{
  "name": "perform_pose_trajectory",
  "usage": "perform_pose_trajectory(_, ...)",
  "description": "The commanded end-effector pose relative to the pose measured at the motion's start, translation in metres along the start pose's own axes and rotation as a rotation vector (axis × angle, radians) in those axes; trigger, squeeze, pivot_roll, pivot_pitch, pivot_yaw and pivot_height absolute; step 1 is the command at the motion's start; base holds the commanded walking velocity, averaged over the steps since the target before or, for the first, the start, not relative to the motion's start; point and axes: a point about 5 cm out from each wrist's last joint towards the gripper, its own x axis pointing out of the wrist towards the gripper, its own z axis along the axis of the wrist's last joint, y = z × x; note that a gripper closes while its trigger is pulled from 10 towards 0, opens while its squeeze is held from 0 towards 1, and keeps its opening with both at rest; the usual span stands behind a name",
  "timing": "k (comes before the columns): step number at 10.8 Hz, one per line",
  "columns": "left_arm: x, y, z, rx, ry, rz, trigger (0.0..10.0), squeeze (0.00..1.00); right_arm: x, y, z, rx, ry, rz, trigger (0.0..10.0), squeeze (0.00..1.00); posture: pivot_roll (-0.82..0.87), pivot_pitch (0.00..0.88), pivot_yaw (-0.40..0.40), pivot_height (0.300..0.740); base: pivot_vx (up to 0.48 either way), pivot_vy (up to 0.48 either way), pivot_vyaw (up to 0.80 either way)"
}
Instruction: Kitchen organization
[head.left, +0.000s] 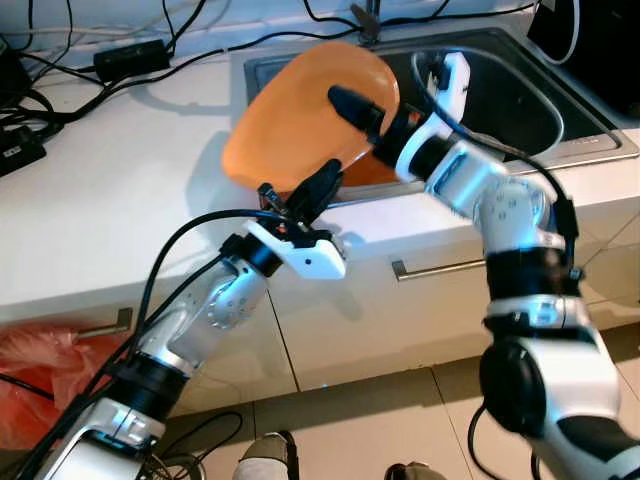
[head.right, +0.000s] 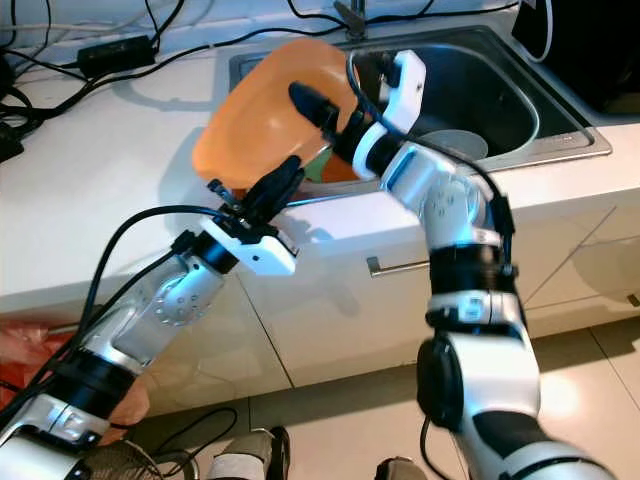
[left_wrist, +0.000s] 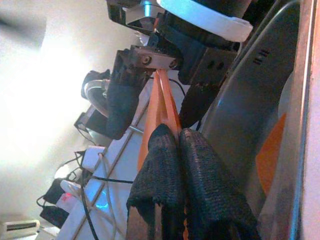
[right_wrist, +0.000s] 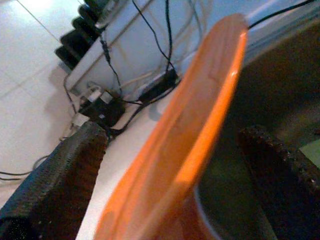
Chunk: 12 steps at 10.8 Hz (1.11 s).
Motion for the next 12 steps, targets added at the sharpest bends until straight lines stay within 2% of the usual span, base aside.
perform_pose_trajectory(1,0.001,0.010,0.007,0.033,-0.055,0.043,0.0,0.00,0.004,0.001,0.003,-0.023,0.013,-0.014,10.0,0.00,0.17,0.144,0.047,0.740,0.000,0.000,0.00)
perform_pose_trajectory(3,-0.009,0.011,0.005,0.072,-0.081,0.008,0.0,0.00,0.004,-0.006,0.003,-0.041,0.068,-0.056,10.0,0.00,0.18,0.145,0.038,0.740,0.000,0.000,0.00)
perform_pose_trajectory(4,-0.012,0.011,0.006,0.086,-0.110,-0.018,0.0,0.00,0.001,-0.012,-0.001,-0.032,0.108,-0.091,2.7,0.00,0.18,0.143,0.036,0.740,0.000,0.000,0.00)
perform_pose_trajectory(5,-0.014,0.009,0.009,0.095,-0.140,-0.040,0.0,0.00,-0.003,-0.015,-0.006,-0.016,0.149,-0.111,0.0,0.00,0.18,0.142,0.034,0.740,0.000,0.000,0.00)
perform_pose_trajectory(6,-0.016,0.006,0.014,0.100,-0.183,-0.063,0.0,0.00,-0.007,-0.015,-0.014,-0.010,0.208,-0.109,0.0,0.00,0.18,0.141,0.034,0.740,0.000,0.000,0.00)
perform_pose_trajectory(8,-0.016,0.004,0.016,0.101,-0.204,-0.069,0.0,0.00,-0.012,-0.013,-0.016,-0.011,0.252,-0.090,0.0,0.00,0.17,0.136,0.033,0.740,0.000,0.000,0.00)
perform_pose_trajectory(12,-0.014,0.007,0.014,0.105,-0.202,-0.058,0.0,0.00,-0.016,-0.015,-0.018,-0.017,0.288,-0.087,0.0,0.00,0.18,0.132,0.031,0.740,0.000,0.000,0.00)
